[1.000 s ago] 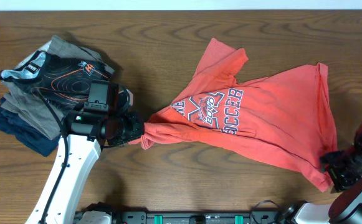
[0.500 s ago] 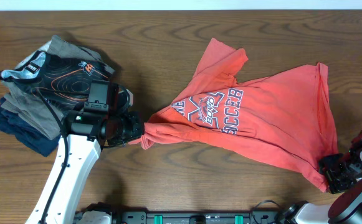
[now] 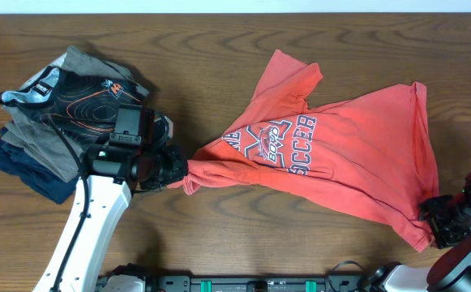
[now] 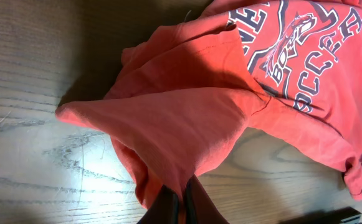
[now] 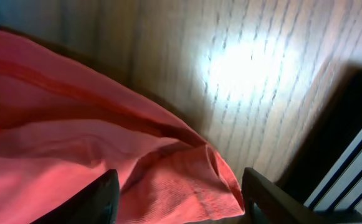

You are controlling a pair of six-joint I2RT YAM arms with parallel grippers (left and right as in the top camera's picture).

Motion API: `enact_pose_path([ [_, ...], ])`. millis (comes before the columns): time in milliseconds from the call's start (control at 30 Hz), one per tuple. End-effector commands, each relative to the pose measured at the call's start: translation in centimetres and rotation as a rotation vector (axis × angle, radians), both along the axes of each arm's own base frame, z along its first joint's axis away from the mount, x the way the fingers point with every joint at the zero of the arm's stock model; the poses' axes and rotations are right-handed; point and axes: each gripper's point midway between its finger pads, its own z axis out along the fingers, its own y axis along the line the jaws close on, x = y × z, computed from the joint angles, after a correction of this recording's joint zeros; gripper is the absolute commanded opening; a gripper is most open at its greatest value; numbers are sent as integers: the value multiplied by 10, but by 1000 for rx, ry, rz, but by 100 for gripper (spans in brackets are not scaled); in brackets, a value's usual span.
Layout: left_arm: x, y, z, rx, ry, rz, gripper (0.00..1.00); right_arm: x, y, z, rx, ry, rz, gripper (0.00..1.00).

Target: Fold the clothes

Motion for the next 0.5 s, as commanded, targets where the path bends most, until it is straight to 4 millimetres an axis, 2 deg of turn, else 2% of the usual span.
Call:
enact_pose_path([
  [0,0,1,-1,5,2,2,6,3,-4,2,-7,-13,4,61],
  [467,-1,1,-1,5,5,1,6,-13,5,-11,3,28,15,64],
])
